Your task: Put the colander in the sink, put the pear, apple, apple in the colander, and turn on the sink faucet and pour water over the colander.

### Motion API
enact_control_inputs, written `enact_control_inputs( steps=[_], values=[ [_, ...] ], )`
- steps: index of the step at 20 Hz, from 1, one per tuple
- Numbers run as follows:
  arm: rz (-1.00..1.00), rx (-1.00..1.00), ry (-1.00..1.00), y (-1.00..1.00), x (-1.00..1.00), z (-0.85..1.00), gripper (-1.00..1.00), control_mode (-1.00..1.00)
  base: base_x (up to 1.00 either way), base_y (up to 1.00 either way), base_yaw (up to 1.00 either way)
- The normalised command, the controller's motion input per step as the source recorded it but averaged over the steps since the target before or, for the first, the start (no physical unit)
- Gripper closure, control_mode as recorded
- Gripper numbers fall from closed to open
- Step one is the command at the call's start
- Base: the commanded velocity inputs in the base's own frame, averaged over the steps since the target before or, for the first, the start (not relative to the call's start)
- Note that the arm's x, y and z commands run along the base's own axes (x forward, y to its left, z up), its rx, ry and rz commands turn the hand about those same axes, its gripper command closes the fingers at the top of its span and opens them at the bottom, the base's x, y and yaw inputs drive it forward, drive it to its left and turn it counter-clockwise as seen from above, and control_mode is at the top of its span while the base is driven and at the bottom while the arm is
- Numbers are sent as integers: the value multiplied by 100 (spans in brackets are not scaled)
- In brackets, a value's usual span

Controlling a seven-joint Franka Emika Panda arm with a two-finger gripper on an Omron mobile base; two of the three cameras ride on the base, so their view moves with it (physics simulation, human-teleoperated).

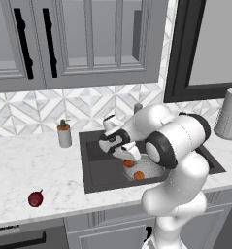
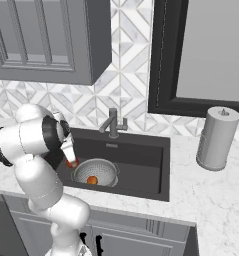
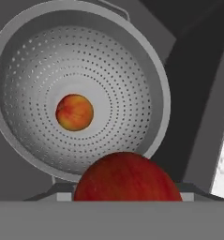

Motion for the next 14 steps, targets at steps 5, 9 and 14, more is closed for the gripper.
enact_control_inputs(
  steps=[5, 9, 14],
  values=[
    [-2, -22, 0, -66, 4, -32, 100, -100, 0, 0, 0],
    [0, -1, 0, -50, 27, -25, 100, -100, 0, 0, 0],
    [1, 4, 2, -37, 22, -33, 100, -100, 0, 0, 0]
  ],
)
